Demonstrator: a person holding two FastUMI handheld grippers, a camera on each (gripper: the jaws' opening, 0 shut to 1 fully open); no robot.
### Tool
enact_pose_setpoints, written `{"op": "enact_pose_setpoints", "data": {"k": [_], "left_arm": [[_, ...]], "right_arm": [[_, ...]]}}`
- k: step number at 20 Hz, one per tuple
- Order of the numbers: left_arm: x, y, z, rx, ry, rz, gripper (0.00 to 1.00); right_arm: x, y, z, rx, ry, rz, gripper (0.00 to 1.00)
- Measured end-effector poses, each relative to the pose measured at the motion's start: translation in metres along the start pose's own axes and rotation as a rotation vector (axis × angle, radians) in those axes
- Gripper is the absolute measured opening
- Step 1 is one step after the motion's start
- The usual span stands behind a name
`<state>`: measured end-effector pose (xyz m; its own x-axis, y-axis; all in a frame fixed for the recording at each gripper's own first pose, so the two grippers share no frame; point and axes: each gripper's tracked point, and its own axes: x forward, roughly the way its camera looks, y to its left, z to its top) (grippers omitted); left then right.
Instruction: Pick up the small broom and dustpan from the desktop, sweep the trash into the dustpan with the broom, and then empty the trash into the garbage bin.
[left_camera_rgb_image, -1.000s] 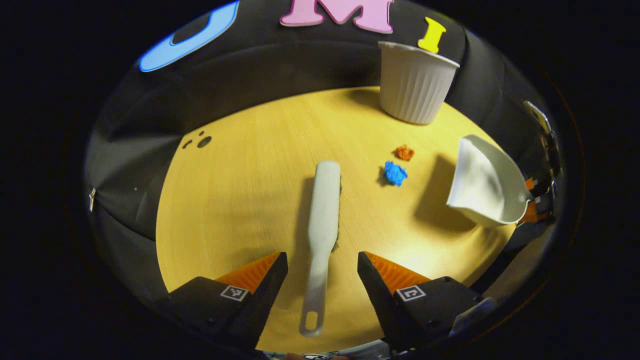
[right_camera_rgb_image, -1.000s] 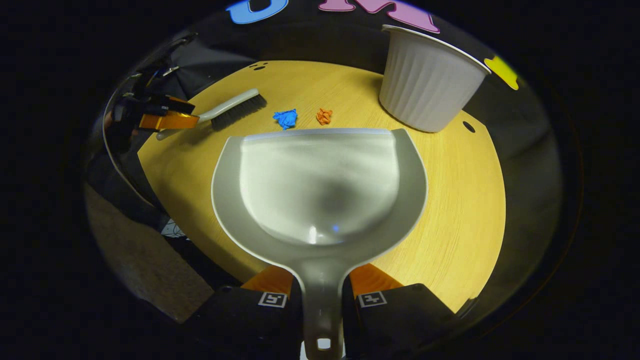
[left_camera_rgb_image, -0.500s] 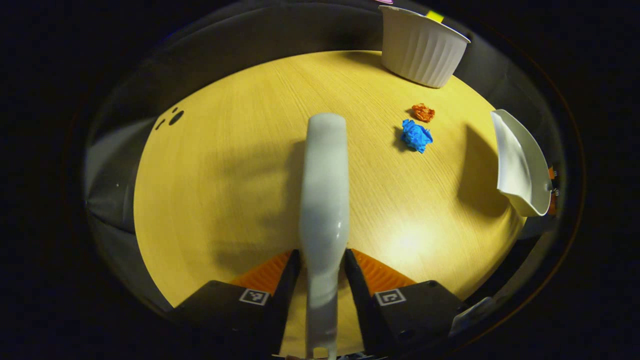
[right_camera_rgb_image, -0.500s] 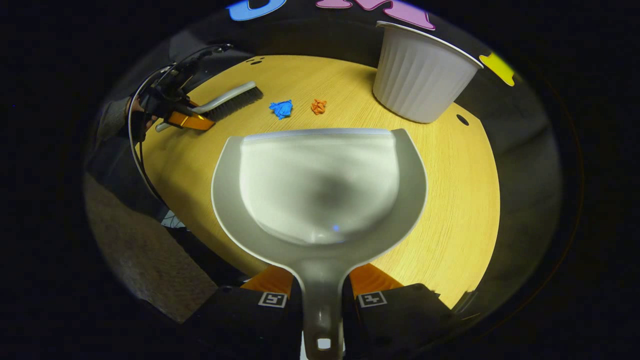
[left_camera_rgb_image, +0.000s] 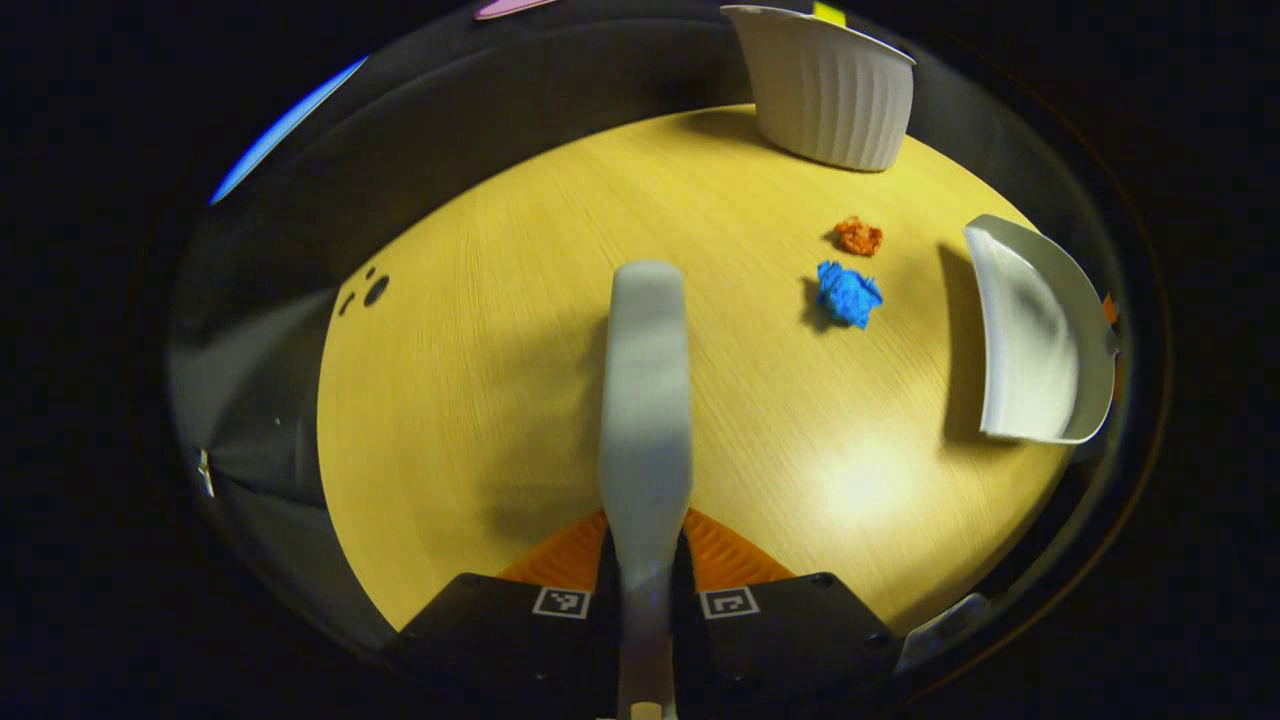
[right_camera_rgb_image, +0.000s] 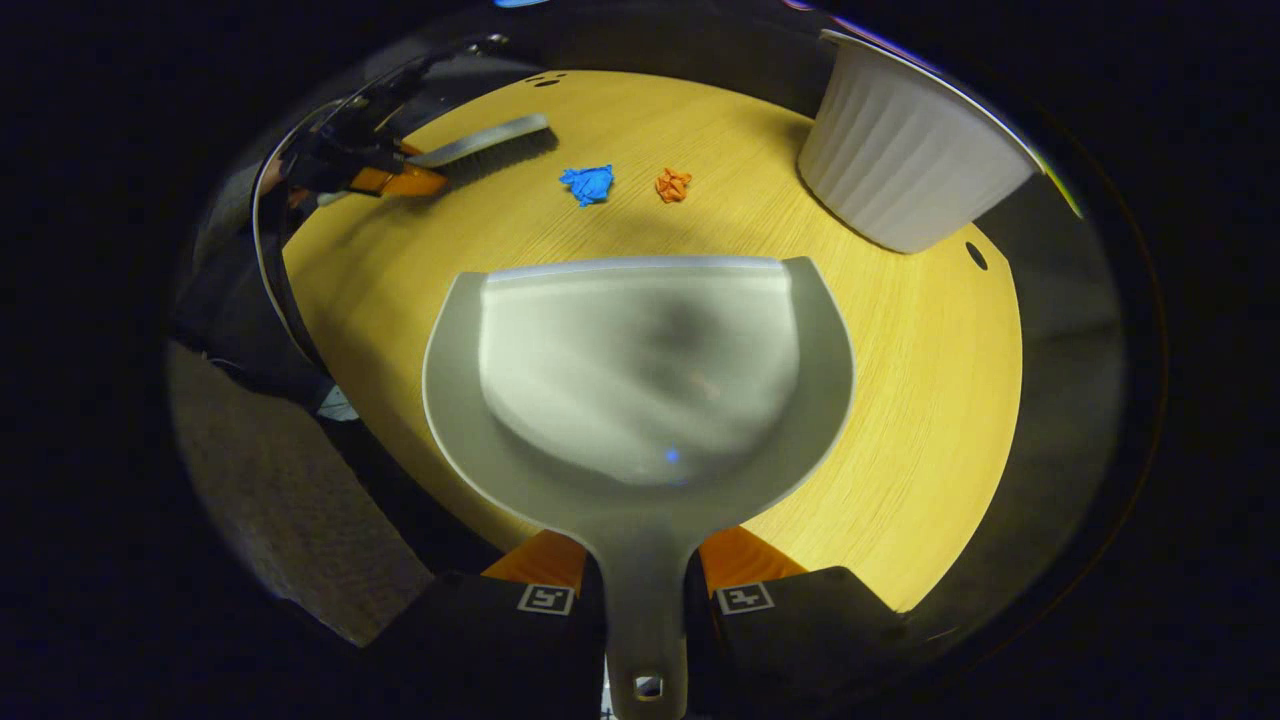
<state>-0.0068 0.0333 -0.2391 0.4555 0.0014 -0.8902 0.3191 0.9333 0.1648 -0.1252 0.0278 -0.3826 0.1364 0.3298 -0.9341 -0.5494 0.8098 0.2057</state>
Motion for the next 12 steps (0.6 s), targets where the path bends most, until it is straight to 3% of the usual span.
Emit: {"op": "enact_pose_setpoints", "data": {"k": [3,4,9,12], "left_arm": [[0.001,-0.014,0.029,0.002,-0.023,-0.026,0.22],[0.004,-0.018,0.037,0.013,-0.021,-0.025,0.25],[0.026,-0.047,0.063,0.059,0.018,-0.058,0.22],[0.031,-0.068,0.076,0.104,0.019,-0.086,0.25]], "right_arm": [[0.002,-0.004,0.007,-0.054,0.034,0.013,0.37],[0.004,-0.006,0.009,-0.064,0.042,0.014,0.33],[0.012,-0.016,0.009,-0.075,0.067,0.012,0.37],[0.015,-0.021,0.009,-0.072,0.07,0.015,0.36]]}}
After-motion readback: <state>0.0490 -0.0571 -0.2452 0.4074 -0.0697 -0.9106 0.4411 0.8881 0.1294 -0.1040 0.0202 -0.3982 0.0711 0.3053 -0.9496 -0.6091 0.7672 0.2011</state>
